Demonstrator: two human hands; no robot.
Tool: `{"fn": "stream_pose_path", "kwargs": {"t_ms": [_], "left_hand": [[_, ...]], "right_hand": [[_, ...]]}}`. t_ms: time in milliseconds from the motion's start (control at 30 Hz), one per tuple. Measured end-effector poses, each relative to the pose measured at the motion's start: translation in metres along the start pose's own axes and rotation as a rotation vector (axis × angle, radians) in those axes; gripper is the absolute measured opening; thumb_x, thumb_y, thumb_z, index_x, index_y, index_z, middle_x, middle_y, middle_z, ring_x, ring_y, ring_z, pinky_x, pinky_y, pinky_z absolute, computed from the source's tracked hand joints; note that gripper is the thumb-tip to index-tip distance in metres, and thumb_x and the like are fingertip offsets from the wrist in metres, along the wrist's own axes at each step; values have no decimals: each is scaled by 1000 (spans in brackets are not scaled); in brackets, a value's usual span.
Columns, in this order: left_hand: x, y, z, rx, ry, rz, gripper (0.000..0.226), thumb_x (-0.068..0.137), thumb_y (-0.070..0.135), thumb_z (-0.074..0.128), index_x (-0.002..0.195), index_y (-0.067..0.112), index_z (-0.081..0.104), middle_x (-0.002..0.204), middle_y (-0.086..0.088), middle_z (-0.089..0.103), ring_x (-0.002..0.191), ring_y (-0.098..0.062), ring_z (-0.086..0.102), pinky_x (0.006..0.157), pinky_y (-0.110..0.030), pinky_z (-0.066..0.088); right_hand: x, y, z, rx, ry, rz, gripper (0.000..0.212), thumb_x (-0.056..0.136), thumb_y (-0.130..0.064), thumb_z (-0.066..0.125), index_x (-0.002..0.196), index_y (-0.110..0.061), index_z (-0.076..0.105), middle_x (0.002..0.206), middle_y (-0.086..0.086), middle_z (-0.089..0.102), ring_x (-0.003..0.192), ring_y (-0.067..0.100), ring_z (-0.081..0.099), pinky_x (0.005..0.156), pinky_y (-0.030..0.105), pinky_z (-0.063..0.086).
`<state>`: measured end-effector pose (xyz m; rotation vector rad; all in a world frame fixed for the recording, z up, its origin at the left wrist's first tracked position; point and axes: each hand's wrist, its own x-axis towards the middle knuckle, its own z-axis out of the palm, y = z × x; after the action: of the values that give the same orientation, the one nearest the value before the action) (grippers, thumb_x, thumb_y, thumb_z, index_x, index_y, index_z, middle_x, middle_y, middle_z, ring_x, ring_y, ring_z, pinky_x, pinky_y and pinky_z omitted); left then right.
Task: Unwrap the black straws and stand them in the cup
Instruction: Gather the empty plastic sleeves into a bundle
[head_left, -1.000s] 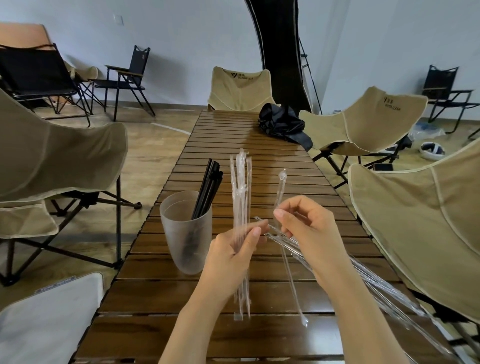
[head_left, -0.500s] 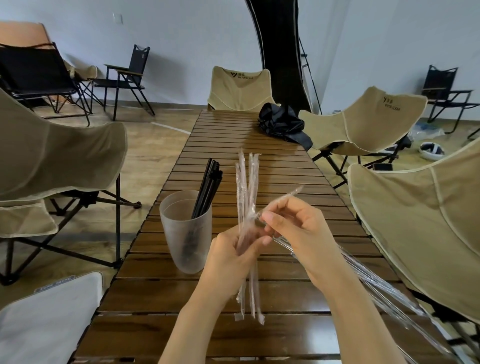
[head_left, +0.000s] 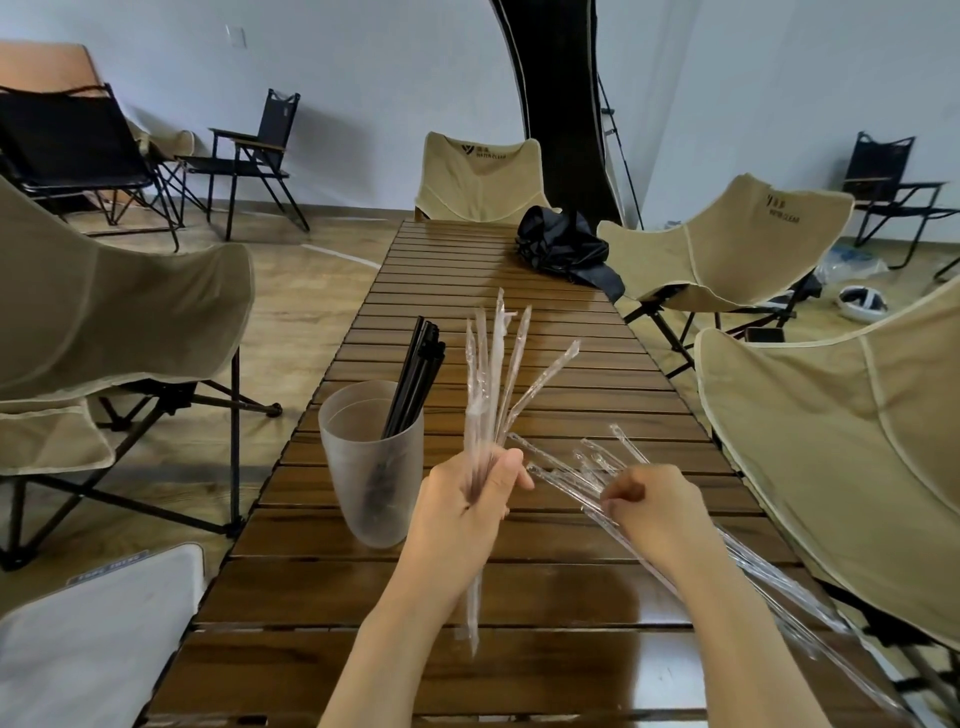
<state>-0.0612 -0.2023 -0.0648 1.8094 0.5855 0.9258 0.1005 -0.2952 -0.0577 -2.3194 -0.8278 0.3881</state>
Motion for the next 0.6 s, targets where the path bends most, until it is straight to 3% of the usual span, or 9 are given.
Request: {"fn": "stream_pose_path", "kwargs": {"t_ms": [133, 300, 367, 433, 500, 600], "left_hand": [[0, -1, 1, -34, -2, 39, 42, 84, 55, 43, 68, 21, 63, 58, 3, 56, 61, -13, 57, 63, -29, 47], [1, 1, 6, -172, 34, 59, 23, 95, 28, 44, 100, 19, 65, 71, 7, 64, 73, -8, 62, 71, -19, 49], [1, 4, 11, -147, 60, 66, 24, 94, 31, 43, 99, 21, 65, 67, 11, 59, 68, -5, 58, 67, -18, 47], [0, 8, 16, -123, 71, 71, 28, 91, 40, 42, 98, 25, 65, 62, 13, 54, 62, -6, 53, 60, -21, 44], [-1, 10, 20, -111, 74, 69, 32, 88, 49, 42, 95, 29, 66, 58, 12, 51, 55, -7, 48, 54, -25, 41], [-2, 10, 24, -112, 48, 49, 34, 85, 57, 43, 88, 34, 67, 50, -1, 44, 46, -19, 42, 48, -16, 37]], "right_hand": [[3, 2, 7, -54, -43, 27, 11, 87, -7, 62, 82, -17, 65, 69, -6, 55, 61, 4, 50, 46, 13, 31], [4, 1, 18, -177, -31, 71, 14, 90, -6, 57, 81, -16, 62, 81, 4, 63, 69, 14, 57, 54, 19, 43], [3, 4, 19, -259, -4, 122, 11, 90, -6, 53, 84, -14, 59, 79, 5, 61, 76, 22, 61, 70, 31, 54], [0, 7, 19, -326, 11, 154, 7, 90, -8, 53, 90, -13, 59, 82, 6, 62, 81, 25, 62, 80, 37, 55], [-1, 11, 18, -358, -3, 161, 10, 90, -8, 55, 96, -11, 61, 87, 8, 63, 83, 25, 62, 82, 37, 54], [-2, 14, 20, -376, -52, 148, 11, 89, -8, 56, 98, -9, 62, 82, 5, 59, 79, 24, 58, 79, 34, 53]]}}
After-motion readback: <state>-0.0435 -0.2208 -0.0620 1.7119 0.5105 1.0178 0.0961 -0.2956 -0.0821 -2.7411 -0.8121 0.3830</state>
